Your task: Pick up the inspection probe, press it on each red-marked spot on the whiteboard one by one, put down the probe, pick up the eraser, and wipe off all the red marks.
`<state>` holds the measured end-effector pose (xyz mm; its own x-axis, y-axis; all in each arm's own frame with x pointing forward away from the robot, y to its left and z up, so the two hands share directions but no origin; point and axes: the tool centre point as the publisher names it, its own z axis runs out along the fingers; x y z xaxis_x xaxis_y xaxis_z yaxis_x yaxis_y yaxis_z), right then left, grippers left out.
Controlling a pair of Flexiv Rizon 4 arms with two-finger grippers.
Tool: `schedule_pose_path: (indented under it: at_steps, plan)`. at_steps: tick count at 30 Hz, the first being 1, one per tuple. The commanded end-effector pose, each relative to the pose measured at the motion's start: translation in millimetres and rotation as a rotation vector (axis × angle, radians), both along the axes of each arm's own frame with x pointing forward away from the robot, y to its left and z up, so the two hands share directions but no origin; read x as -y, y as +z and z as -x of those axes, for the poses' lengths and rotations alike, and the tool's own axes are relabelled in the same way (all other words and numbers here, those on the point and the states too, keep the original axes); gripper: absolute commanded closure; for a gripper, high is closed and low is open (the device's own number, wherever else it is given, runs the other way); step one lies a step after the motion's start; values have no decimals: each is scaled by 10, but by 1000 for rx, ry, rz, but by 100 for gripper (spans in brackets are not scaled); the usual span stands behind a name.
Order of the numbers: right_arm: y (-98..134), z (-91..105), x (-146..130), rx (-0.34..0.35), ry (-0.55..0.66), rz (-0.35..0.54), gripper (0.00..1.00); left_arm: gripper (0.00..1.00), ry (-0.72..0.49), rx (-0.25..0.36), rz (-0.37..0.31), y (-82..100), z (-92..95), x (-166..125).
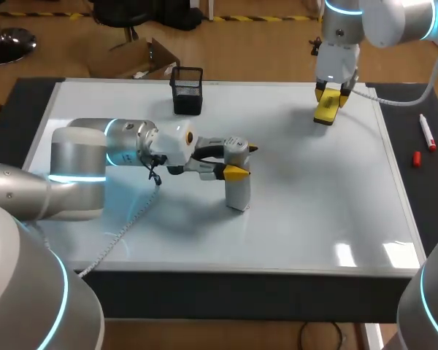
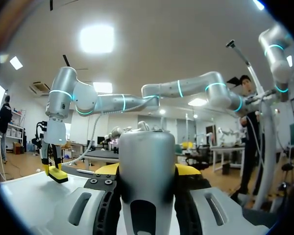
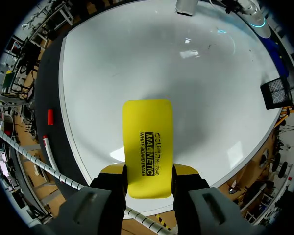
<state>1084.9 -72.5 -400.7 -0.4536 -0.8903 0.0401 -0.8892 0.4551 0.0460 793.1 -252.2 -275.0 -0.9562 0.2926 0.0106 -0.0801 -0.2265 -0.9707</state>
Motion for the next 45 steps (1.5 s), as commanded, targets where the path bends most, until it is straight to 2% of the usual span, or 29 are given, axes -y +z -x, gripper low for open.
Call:
schedule_pose_path:
  at_steps: [1, 5, 12, 19, 24, 36, 45]
  plan:
    - [13, -4, 6, -1, 2, 3, 100, 100, 2, 2, -3, -21, 1, -7]
    - [13, -4, 6, -1, 2, 3, 100, 100, 2, 4, 0, 30, 7, -17]
    - [13, -4, 6, -1, 2, 3, 100, 100, 14, 9, 16, 323, -16, -41]
    - [13, -4, 6, -1, 2, 3, 100, 100, 34, 27, 49, 503, -121, -149]
    - [13, -4, 6, -1, 2, 3, 100, 100, 89, 46, 57, 564, -349, -327]
    - [13, -4, 6, -1, 2, 3, 100, 100, 228, 103, 66, 711, -1085, -934]
    - [13, -4, 6, -1, 2, 3, 100, 100, 272, 132, 51, 665, -1512, -1325]
